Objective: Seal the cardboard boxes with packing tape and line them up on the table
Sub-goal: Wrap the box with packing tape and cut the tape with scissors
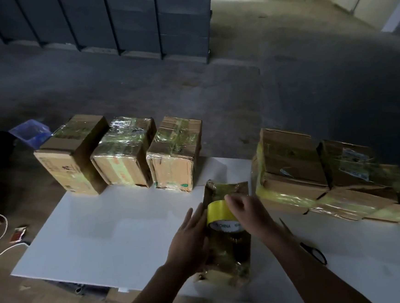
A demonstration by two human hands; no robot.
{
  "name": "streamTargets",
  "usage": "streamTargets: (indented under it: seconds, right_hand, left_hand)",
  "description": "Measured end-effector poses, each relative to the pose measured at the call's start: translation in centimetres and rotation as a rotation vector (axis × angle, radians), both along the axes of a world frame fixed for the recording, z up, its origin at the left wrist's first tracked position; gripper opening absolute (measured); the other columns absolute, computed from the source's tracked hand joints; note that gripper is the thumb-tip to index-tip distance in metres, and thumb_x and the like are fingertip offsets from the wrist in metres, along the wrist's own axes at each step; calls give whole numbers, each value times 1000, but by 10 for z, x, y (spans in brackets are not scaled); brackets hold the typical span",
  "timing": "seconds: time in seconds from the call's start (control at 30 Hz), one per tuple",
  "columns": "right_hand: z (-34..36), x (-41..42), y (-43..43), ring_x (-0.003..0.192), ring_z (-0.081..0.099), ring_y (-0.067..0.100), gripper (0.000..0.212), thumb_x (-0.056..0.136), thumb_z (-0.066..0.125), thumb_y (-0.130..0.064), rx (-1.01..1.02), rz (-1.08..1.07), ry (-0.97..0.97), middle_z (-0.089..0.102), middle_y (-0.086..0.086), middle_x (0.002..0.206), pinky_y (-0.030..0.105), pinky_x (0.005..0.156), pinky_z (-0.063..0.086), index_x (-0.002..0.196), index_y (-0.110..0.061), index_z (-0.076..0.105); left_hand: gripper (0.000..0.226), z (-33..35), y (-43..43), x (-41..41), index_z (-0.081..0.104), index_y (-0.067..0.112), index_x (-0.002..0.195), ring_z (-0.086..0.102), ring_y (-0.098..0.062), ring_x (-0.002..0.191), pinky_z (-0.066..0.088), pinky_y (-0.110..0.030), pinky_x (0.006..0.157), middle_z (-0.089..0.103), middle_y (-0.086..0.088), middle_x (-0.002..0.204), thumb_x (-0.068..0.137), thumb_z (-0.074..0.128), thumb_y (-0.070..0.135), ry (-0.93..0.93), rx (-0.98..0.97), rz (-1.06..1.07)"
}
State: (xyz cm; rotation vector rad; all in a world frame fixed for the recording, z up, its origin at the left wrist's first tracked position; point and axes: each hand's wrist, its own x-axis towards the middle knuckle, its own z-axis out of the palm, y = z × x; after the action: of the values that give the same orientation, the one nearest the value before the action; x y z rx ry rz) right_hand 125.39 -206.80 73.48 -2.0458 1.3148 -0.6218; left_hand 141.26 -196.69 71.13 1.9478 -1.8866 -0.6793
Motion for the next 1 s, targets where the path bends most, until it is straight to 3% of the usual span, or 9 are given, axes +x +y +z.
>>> streamTargets:
  seconds: [0.13, 0.27, 0.33, 0.47, 0.57, 0.67, 0.77, 0.9, 1.0]
  right_hand:
    - [6, 3, 7, 56, 54, 7, 36, 96, 49, -43, 138, -53, -64, 56, -7, 58, 30, 53, 41, 66, -27, 61]
    - [21, 14, 9, 61, 54, 12, 38, 97, 45, -45, 90, -28, 169, 56, -3, 64, 25, 57, 37, 71, -22, 62]
    - [31, 9, 6, 60, 52, 19, 40, 97, 46, -41, 5, -62, 298, 55, 2, 62, 27, 58, 37, 65, -19, 55]
    - [45, -2, 4, 56, 48, 17, 44, 97, 45, -39, 80, -94, 322, 51, 2, 58, 29, 53, 33, 59, -17, 50]
    - [43, 8, 8, 61, 50, 23, 43, 97, 44, -38, 6, -107, 375, 53, 7, 62, 32, 57, 34, 64, -12, 54]
    - [40, 10, 12, 64, 48, 21, 41, 97, 41, -41, -49, -100, 409, 51, 4, 63, 29, 61, 32, 66, -16, 52]
    - [34, 7, 13, 56, 44, 15, 42, 97, 45, -39, -11, -65, 322, 44, -2, 56, 28, 57, 30, 59, -21, 43]
    - [25, -10, 13, 48, 43, 1, 38, 95, 55, -37, 191, -62, -17, 48, -8, 52, 17, 48, 32, 59, -25, 50]
    - [26, -14, 13, 47, 41, 2, 40, 93, 59, -34, 156, -53, -27, 45, -8, 50, 16, 46, 31, 56, -25, 46]
  left_hand:
    - [60, 2, -5, 12, 6, 31, 153, -7, -25, 149, 15, -51, 120, -16, 8, 160, 95, 11, 47, -325, 29, -174]
    - [79, 6, -5, 14, 2, 27, 154, -3, -38, 148, 6, -63, 115, -12, -6, 161, 93, 44, 55, -525, 44, -271]
    - [89, 10, -4, 12, 0, 23, 154, -4, -40, 147, 2, -66, 113, -10, -9, 161, 89, 48, 60, -558, 48, -271]
    - [90, 18, -9, 4, -1, 22, 154, -9, -40, 146, -3, -67, 112, -12, -13, 160, 90, 47, 62, -555, 49, -277]
    - [82, 23, -9, -13, 0, 19, 154, -11, -36, 147, -6, -58, 114, -10, -18, 160, 94, 46, 53, -514, 63, -314]
    - [70, 19, -5, -22, 2, 10, 154, -5, -34, 148, 1, -48, 118, 1, -20, 160, 101, 36, 40, -459, 80, -312]
    - [61, 13, -3, -18, 6, 10, 154, -4, -30, 149, 7, -50, 119, 5, -15, 161, 103, 22, 40, -448, 90, -281]
    - [60, 13, -4, -17, 3, 15, 154, -7, -29, 148, 7, -54, 118, 4, -13, 161, 103, 21, 41, -481, 108, -309]
    - [60, 14, -2, -18, 3, 12, 153, -5, -30, 148, 6, -58, 117, 6, -15, 161, 103, 21, 41, -533, 84, -315]
